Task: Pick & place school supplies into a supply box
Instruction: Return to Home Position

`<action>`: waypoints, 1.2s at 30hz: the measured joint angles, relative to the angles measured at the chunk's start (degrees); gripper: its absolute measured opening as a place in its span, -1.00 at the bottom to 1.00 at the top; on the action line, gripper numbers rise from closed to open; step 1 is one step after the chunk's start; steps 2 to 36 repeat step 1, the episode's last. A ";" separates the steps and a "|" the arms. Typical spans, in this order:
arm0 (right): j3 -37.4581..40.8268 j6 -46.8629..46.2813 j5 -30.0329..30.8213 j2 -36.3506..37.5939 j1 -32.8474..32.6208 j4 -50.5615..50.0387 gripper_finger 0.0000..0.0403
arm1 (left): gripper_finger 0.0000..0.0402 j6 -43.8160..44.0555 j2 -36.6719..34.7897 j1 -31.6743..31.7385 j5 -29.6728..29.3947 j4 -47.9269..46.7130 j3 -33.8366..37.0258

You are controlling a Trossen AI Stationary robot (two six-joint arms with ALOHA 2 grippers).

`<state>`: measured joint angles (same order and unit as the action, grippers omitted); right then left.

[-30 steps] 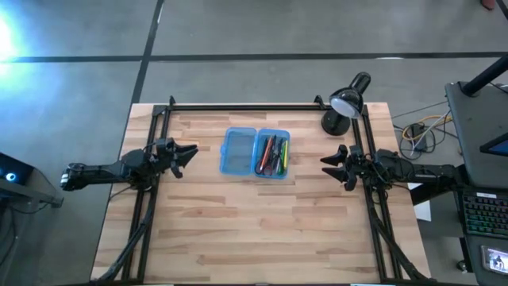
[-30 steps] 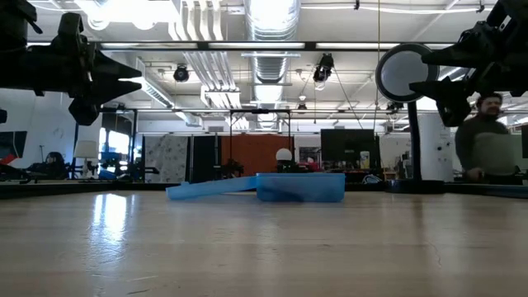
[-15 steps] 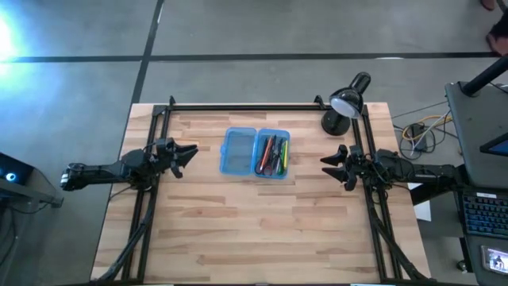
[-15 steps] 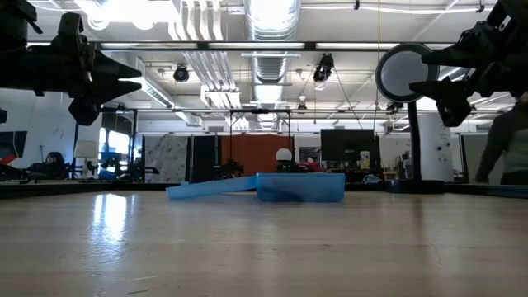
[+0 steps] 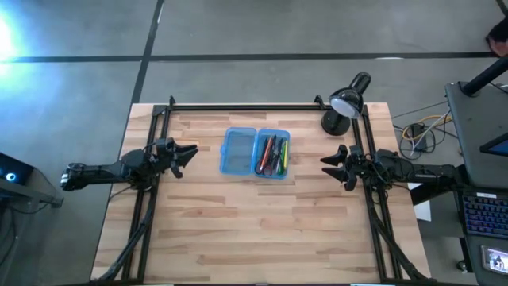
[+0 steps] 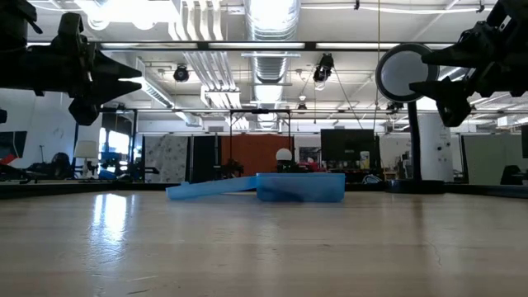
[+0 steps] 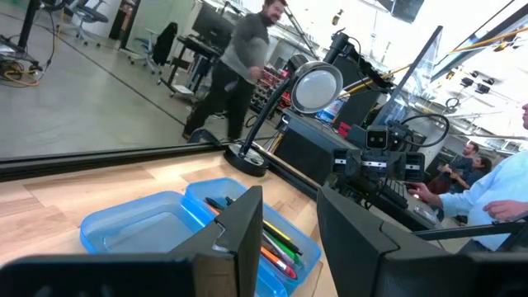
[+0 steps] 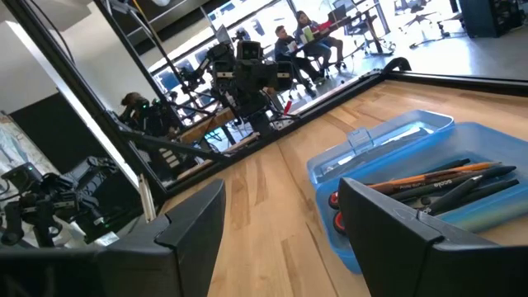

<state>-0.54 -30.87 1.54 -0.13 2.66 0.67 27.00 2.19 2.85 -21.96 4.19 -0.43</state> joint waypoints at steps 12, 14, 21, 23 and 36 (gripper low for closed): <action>0.00 -0.01 0.00 0.00 0.00 -0.01 0.12 | -0.50 0.00 -0.01 0.00 0.00 -0.02 0.00; 0.00 -0.01 0.00 0.00 0.00 -0.01 0.12 | -0.50 0.00 -0.01 0.00 0.00 -0.02 0.00; 0.00 -0.01 0.00 0.00 0.00 -0.01 0.12 | -0.50 0.00 -0.01 0.00 0.00 -0.02 0.00; 0.00 -0.01 0.00 0.00 0.00 -0.01 0.12 | -0.50 0.00 -0.01 0.00 0.00 -0.02 0.00; 0.00 -0.01 0.00 0.00 0.00 -0.01 0.12 | -0.50 0.00 -0.01 0.00 0.00 -0.02 0.00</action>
